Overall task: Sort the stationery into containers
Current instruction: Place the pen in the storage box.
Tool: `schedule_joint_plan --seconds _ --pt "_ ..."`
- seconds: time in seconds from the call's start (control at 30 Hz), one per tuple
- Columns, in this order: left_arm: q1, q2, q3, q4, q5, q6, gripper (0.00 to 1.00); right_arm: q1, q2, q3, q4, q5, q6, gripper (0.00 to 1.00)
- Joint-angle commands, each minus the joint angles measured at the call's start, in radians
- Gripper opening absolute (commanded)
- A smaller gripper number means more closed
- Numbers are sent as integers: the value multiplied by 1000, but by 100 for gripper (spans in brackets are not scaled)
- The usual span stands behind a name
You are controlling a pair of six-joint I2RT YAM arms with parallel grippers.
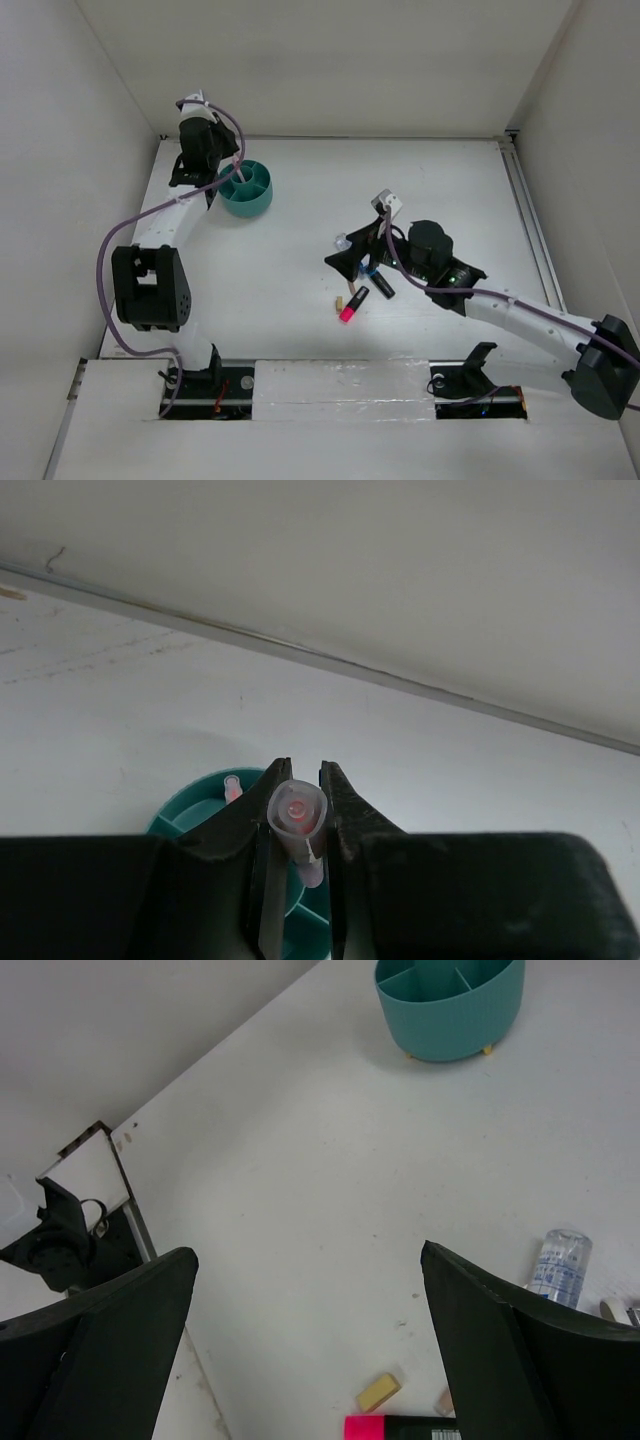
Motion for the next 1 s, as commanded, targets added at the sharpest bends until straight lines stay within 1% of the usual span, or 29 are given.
schedule_joint_plan --seconds 0.0,0.07,0.23,0.4,0.47,0.53,0.6,0.7,0.8,0.83,0.9,0.93,0.97 --pt "10 41 3 79 22 23 0 -17 -38 -19 -10 5 -18 100" --pt "10 66 -6 88 33 32 0 -17 -64 -28 -21 5 -18 100" --pt "10 103 -15 88 -4 43 0 -37 -84 -28 -55 5 -28 100" --pt "-1 112 -15 88 -16 55 0 -57 -95 -28 -64 -4 -37 100" --pt "-1 112 -29 101 -33 55 5 -66 -106 -37 -64 -4 -37 100" --pt "-1 112 -40 101 -33 67 7 -66 -115 -47 -64 -4 -37 100" --pt "-1 101 -49 101 -33 68 15 -77 -124 -57 -73 -4 -37 100" --pt "-1 83 -58 110 -24 68 35 -99 -135 -57 -73 -4 -37 100" --pt "-1 71 -58 110 -13 78 41 -111 -144 -67 -82 -14 -37 100" --pt "-1 71 -58 110 -13 78 48 -111 -144 -67 -82 -14 -46 100" --pt "-1 31 -58 110 8 68 56 -122 -144 -67 -93 -14 -46 100" --pt "-1 16 -48 110 20 51 61 -131 -144 -76 -93 -14 -46 100" --pt "-1 -1 -39 101 21 42 72 -131 -144 -76 -93 -14 -46 100"
